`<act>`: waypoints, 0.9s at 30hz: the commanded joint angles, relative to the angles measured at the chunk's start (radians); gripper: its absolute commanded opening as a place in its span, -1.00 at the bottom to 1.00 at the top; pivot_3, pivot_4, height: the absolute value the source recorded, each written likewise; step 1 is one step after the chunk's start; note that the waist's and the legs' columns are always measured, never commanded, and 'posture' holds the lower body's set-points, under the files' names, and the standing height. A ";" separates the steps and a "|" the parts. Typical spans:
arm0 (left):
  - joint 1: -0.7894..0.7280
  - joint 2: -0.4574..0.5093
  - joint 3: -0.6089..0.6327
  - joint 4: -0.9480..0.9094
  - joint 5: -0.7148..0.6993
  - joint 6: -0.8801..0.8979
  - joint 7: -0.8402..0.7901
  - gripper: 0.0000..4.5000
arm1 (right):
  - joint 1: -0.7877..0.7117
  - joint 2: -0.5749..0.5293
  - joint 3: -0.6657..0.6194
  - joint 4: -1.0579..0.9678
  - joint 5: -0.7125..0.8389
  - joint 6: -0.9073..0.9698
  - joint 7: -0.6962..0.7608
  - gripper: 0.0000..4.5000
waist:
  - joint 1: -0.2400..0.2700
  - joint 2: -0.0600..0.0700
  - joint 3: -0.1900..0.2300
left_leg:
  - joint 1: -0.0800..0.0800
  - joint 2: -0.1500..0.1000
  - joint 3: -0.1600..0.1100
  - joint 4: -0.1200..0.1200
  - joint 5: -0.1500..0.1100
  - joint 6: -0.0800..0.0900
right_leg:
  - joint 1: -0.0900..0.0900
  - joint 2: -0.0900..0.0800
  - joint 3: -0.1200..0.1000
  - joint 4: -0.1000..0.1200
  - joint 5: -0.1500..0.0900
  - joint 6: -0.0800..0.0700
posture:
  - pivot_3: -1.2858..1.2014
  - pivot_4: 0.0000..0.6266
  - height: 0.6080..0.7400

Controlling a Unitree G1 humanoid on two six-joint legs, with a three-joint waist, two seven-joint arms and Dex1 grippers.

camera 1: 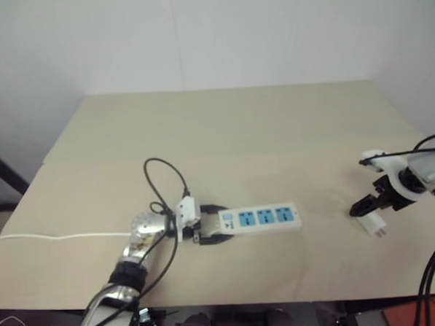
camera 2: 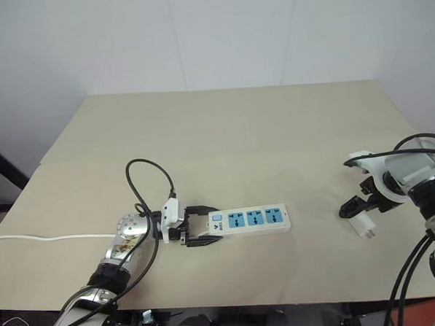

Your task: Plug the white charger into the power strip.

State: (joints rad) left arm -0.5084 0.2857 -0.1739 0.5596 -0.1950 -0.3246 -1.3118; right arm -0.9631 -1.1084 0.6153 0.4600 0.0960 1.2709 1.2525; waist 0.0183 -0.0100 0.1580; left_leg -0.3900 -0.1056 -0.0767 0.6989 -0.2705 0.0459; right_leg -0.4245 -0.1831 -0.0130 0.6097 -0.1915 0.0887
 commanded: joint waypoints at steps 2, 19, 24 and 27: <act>0.015 -0.010 -0.037 0.021 0.026 0.007 -0.002 0.44 | -0.001 -0.002 -0.008 -0.001 -0.012 0.010 0.010 1.00 | -0.001 0.001 -0.001 | 0.000 0.000 0.000 0.000 0.000 0.000 | 0.000 0.000 0.000 0.000 0.000 0.000 | 0.03 -0.52 1.00; 0.027 -0.007 -0.034 0.003 0.016 0.015 -0.007 0.44 | 0.002 0.027 -0.004 0.037 -0.038 -0.006 0.017 -0.18 | -0.002 0.001 -0.001 | 0.000 0.000 0.000 0.000 0.000 0.000 | 0.000 0.000 0.000 0.000 0.000 0.000 | 0.03 -0.52 1.00; 0.027 -0.008 -0.032 0.000 0.010 0.015 -0.012 0.44 | 0.008 0.023 0.003 0.011 -0.039 -0.007 0.036 -0.51 | -0.003 0.002 -0.001 | 0.000 0.000 0.000 0.000 0.000 0.000 | 0.000 0.000 0.000 0.000 0.000 0.000 | 0.03 -0.52 1.00; 0.023 -0.006 -0.030 -0.004 0.003 0.022 -0.019 0.44 | 0.014 0.012 0.004 -0.040 -0.042 -0.008 0.039 -0.51 | -0.004 0.002 -0.001 | 0.000 0.000 0.000 0.000 0.000 0.000 | 0.000 0.000 0.000 0.000 0.000 0.000 | 0.03 -0.52 1.00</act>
State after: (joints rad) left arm -0.5052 0.2897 -0.1734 0.5569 -0.2002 -0.3204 -1.3167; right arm -0.9473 -1.0741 0.6187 0.4621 0.0608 1.2711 1.2791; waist 0.0141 -0.0084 0.1571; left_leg -0.3899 -0.1054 -0.0767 0.6990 -0.2704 0.0457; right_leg -0.4247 -0.1829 -0.0129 0.6098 -0.1915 0.0889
